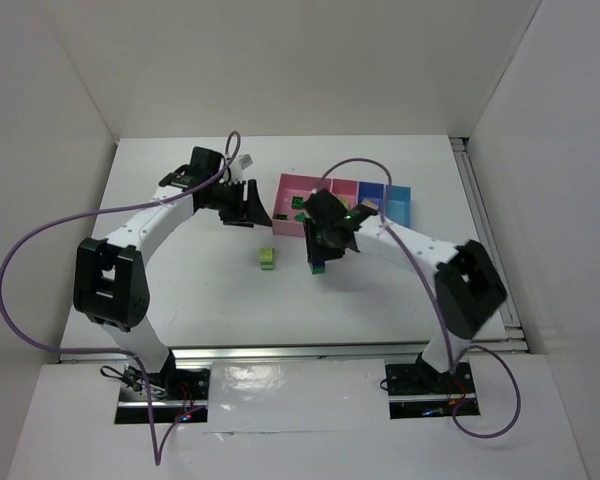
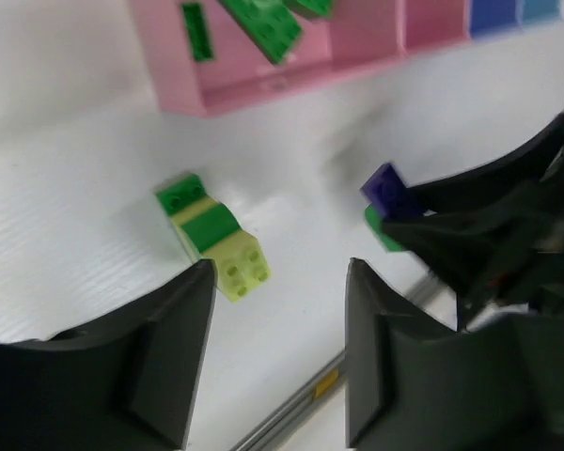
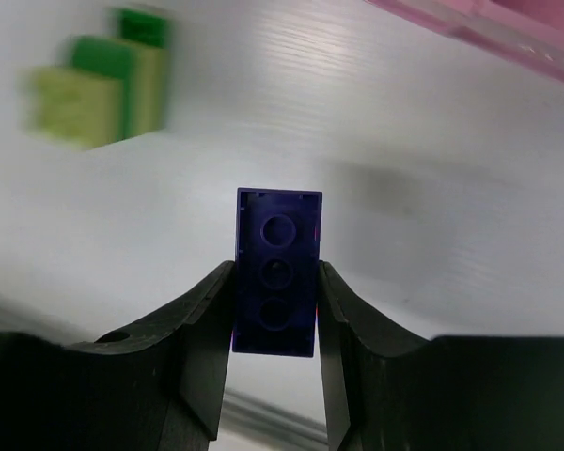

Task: Sort the legos into containers by color

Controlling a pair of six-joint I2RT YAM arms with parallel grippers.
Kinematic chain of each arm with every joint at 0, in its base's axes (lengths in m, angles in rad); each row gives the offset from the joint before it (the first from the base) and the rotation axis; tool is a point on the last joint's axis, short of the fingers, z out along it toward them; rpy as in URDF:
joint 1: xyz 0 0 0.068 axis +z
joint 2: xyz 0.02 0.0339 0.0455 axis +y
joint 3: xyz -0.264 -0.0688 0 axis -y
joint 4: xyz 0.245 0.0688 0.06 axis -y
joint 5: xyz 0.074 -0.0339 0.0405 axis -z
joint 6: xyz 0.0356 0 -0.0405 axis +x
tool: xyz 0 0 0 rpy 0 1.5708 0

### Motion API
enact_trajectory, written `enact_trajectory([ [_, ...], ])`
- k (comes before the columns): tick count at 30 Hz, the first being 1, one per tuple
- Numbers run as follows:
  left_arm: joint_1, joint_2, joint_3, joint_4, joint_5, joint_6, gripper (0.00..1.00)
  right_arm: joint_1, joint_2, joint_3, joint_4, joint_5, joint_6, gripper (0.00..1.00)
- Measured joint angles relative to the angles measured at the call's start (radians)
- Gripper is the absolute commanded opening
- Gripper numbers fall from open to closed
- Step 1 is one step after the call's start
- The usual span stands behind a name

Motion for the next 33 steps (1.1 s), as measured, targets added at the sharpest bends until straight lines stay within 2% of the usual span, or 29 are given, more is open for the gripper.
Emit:
enact_trajectory([
  [1,0.002,-0.007,-0.016,0.002,0.041,0.016,0.84,-0.007,-0.06,-0.024,0.023,-0.029,-0.023,0.22],
  [3,0.003,-0.022,-0.047,0.01,0.126,0.038,0.89,-0.028,-0.191,-0.061,0.085,-0.127,-0.06,0.21],
  [5,0.003,-0.042,-0.081,0.042,0.246,0.04,0.9,-0.073,-0.295,-0.063,0.157,-0.243,-0.089,0.18],
  [9,0.003,-0.07,-0.142,0.154,0.41,0.009,0.83,-0.149,-0.342,-0.038,0.252,-0.427,-0.124,0.18],
  [14,0.001,-0.093,-0.242,0.371,0.567,-0.113,0.83,-0.175,-0.306,-0.04,0.304,-0.65,-0.119,0.18],
  [21,-0.013,-0.114,-0.26,0.532,0.66,-0.206,0.79,-0.23,-0.303,-0.069,0.417,-0.845,-0.054,0.18],
  [25,-0.027,-0.134,-0.283,0.64,0.697,-0.266,0.74,-0.247,-0.291,-0.088,0.501,-0.91,0.001,0.18],
  [28,-0.037,-0.138,-0.288,0.699,0.716,-0.301,0.74,-0.247,-0.276,-0.099,0.551,-0.947,0.037,0.18],
  [31,-0.046,-0.138,-0.288,0.736,0.727,-0.321,0.66,-0.247,-0.254,-0.099,0.587,-0.969,0.062,0.18],
  [32,-0.047,-0.138,-0.289,0.75,0.732,-0.333,0.58,-0.247,-0.248,-0.099,0.591,-0.975,0.067,0.18],
  [33,-0.047,-0.139,-0.289,0.758,0.734,-0.34,0.53,-0.247,-0.243,-0.099,0.596,-0.98,0.07,0.18],
])
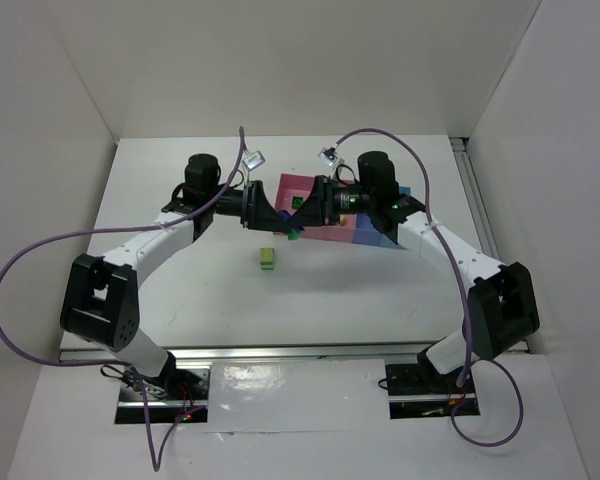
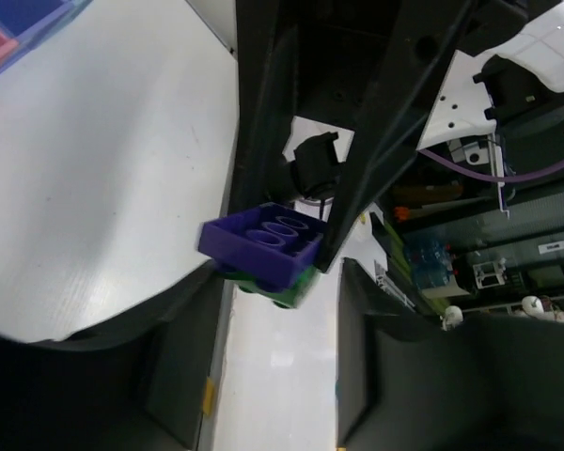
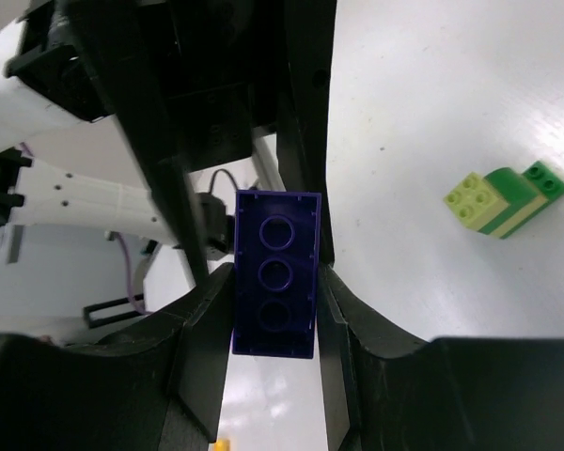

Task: Sort the legos into containers by color

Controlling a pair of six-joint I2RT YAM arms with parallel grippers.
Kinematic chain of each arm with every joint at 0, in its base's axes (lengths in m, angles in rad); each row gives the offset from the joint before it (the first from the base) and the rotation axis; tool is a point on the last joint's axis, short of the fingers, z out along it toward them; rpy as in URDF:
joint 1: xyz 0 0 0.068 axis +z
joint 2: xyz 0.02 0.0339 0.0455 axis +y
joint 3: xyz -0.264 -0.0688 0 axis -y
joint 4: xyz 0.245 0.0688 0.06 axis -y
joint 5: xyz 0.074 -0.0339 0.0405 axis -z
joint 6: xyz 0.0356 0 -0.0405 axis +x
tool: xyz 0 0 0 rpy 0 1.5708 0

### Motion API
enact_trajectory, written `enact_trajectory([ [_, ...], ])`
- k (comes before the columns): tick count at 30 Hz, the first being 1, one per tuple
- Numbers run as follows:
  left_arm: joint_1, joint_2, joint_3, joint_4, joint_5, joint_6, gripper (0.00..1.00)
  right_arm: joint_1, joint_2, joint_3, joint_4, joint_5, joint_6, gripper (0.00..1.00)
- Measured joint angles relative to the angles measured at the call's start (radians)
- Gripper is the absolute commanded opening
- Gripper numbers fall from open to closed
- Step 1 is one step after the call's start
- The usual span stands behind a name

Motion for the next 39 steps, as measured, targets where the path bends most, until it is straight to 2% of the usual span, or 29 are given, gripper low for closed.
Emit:
enact_trajectory([
  [4,0.001,0.0,-0.004,0.034,0.008,-0.025,0.34,-0.002,0.005,0.0,0.027,-0.024,0.02,0.18],
  [10,0.0,0.0,-0.005,0.042,0.011,-0.035,0.18,-0.018,0.005,-0.002,0.039,-0.044,0.042,0.18],
  [11,0.0,0.0,-0.005,0.039,0.01,-0.031,0.13,-0.02,0.005,-0.004,0.039,-0.045,0.043,0.18],
  [12,-0.001,0.0,-0.005,0.033,0.009,-0.021,0.01,-0.022,0.004,-0.008,0.04,-0.045,0.046,0.18],
  [17,-0.008,0.005,0.007,-0.05,-0.018,0.048,0.0,-0.032,-0.024,-0.041,0.032,0.013,0.052,0.18],
  [22,-0.007,0.015,0.022,-0.176,-0.005,0.134,0.0,-0.112,-0.058,-0.057,0.03,0.161,0.064,0.18],
  [25,-0.007,0.027,0.029,-0.222,-0.009,0.163,0.0,-0.117,-0.06,-0.051,0.001,0.253,0.061,0.18],
  [27,-0.007,0.034,0.043,-0.259,-0.027,0.177,0.0,-0.113,-0.06,-0.028,-0.07,0.373,0.054,0.18],
  [29,-0.007,0.047,0.077,-0.303,-0.066,0.197,0.0,-0.108,-0.06,0.008,-0.171,0.558,0.053,0.18],
  [34,-0.03,0.09,0.236,-0.409,-0.23,0.224,0.0,-0.153,-0.013,0.095,-0.369,0.964,0.029,0.18],
  [39,-0.072,0.167,0.4,-0.489,-0.401,0.22,0.0,-0.227,0.131,0.146,-0.444,1.164,-0.031,0.19],
])
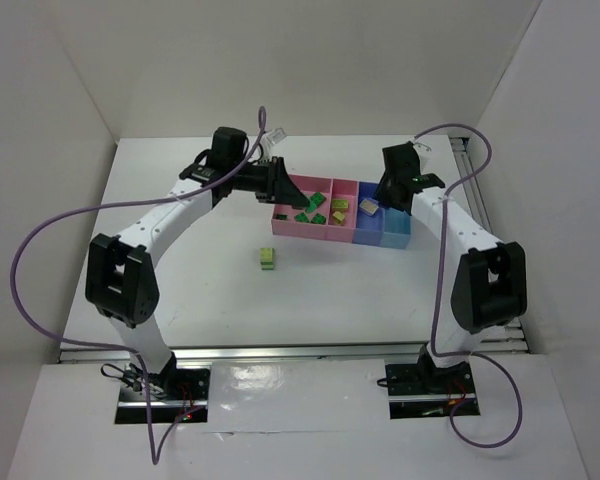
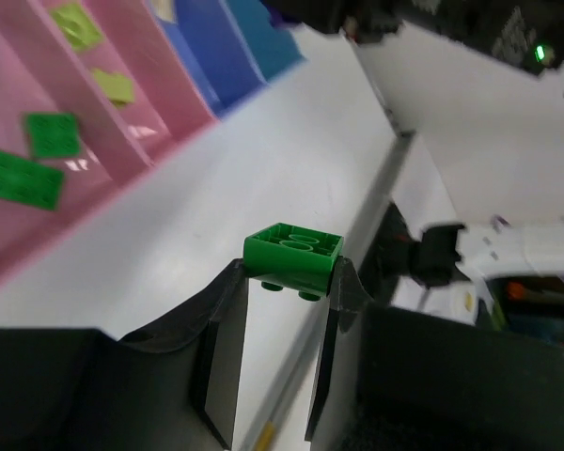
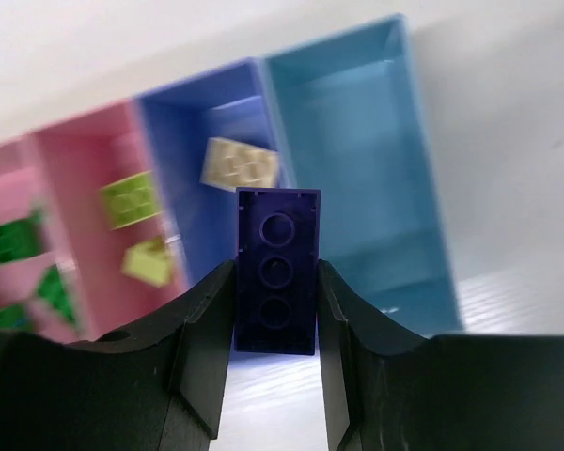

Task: Sort the legos into containers by color

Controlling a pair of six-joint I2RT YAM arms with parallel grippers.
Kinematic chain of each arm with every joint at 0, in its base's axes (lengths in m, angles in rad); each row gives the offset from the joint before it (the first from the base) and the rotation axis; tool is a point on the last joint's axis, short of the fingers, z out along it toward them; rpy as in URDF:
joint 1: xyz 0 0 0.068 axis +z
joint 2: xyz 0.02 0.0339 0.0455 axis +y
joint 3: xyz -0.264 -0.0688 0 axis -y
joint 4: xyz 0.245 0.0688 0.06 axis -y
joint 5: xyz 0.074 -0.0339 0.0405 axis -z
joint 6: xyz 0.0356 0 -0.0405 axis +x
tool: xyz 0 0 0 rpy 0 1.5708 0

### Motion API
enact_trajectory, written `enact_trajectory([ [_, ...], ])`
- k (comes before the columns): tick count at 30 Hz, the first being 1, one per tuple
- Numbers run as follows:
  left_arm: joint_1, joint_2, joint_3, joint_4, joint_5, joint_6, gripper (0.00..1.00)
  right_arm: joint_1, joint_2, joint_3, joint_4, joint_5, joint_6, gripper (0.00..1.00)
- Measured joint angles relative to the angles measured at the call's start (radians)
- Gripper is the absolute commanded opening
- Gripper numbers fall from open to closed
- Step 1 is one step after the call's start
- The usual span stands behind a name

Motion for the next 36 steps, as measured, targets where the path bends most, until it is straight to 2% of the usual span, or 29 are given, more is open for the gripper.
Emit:
enact_trajectory([
  [6,-0.024,0.217,0.27,-0.187,-0.221,0.002,0.0,-0.02,0.11,0.033,-0.064,0.08,-0.05,0.2],
  [11,-0.023,0.332,0.364,-0.315,-0.373,0.001,0.0,-0.032,0.114,0.034,-0.065,0.102,-0.063,0.23],
  [15,-0.022,0.393,0.447,-0.384,-0.463,0.001,0.0,-0.049,0.12,0.034,-0.064,0.112,-0.064,0.31],
  [17,-0.023,0.414,0.478,-0.399,-0.489,0.0,0.01,-0.051,0.127,0.034,-0.064,0.116,-0.068,0.42],
  [18,-0.023,0.423,0.488,-0.406,-0.499,-0.001,0.04,-0.053,0.132,0.034,-0.065,0.116,-0.07,0.58],
  [20,-0.023,0.434,0.496,-0.418,-0.513,-0.002,0.11,-0.058,0.142,0.034,-0.064,0.116,-0.075,0.65],
  [23,-0.023,0.446,0.506,-0.438,-0.527,-0.002,0.21,-0.058,0.152,0.034,-0.065,0.115,-0.079,0.66],
  [26,-0.024,0.462,0.528,-0.454,-0.529,-0.002,0.42,-0.059,0.153,0.034,-0.064,0.114,-0.081,0.66],
  [27,-0.024,0.466,0.533,-0.456,-0.529,-0.003,0.57,-0.059,0.153,0.034,-0.064,0.114,-0.081,0.66],
  [29,-0.024,0.473,0.546,-0.458,-0.529,0.002,0.68,-0.059,0.153,0.034,-0.064,0.11,-0.081,0.66],
  [32,-0.025,0.481,0.563,-0.463,-0.529,0.002,0.76,-0.06,0.143,0.034,-0.063,0.1,-0.081,0.66],
  [36,-0.029,0.483,0.586,-0.469,-0.528,0.0,0.76,-0.06,0.111,0.034,-0.06,0.086,-0.082,0.66],
])
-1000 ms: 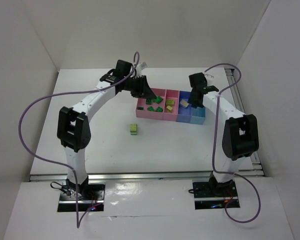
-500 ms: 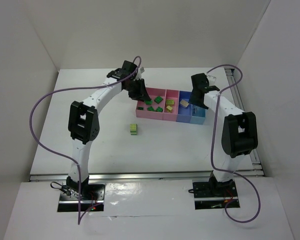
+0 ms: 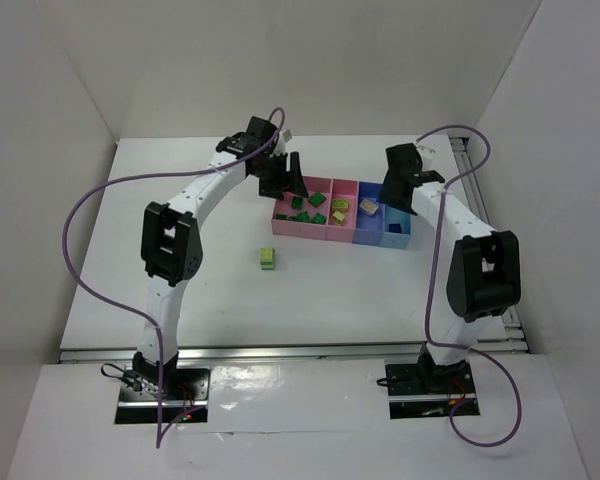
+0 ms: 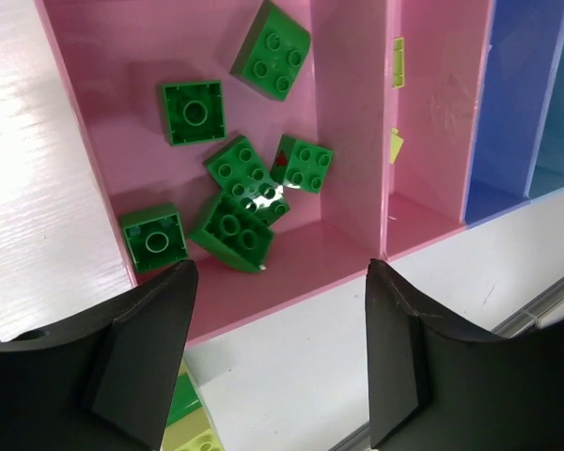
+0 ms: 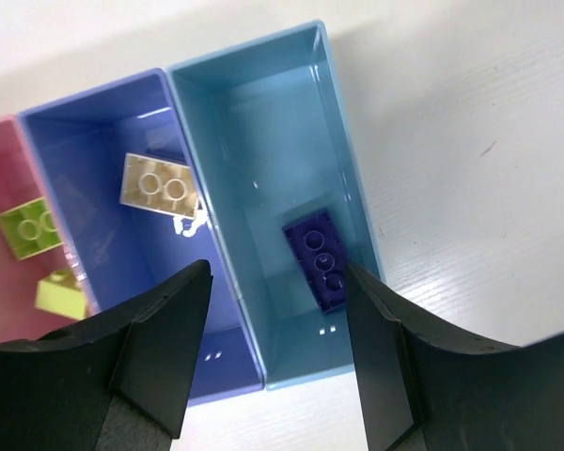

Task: Sort the legos into containers by color

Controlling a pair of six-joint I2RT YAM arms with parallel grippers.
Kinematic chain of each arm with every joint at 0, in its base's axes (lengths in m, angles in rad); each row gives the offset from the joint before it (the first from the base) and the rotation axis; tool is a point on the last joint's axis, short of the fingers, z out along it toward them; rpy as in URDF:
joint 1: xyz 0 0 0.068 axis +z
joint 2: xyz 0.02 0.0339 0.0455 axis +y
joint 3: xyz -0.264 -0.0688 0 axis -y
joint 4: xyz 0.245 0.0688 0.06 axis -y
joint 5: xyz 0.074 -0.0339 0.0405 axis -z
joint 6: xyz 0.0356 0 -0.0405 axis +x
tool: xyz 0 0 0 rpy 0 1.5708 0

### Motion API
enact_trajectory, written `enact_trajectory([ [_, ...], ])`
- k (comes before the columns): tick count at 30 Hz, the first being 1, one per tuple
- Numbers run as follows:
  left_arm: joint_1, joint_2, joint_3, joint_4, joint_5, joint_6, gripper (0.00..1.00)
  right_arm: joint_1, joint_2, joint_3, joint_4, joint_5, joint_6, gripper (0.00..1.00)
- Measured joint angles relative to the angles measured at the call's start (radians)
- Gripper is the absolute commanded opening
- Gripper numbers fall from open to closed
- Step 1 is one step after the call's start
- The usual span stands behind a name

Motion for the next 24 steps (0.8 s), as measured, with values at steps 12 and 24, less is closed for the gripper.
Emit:
enact_trajectory([
  [12,-0.081,-0.322,-0.352,-0.025,-0.228,0.027,0.83,0.0,-0.133,-0.092,0.035,-0.064,-0.028,0.71],
  [24,-0.13,-0.426,-0.642,-0.023,-0.389,-0.027,0.79,0.027,-0.13,-0.101,0.045,-0.098,-0.035,0.72],
])
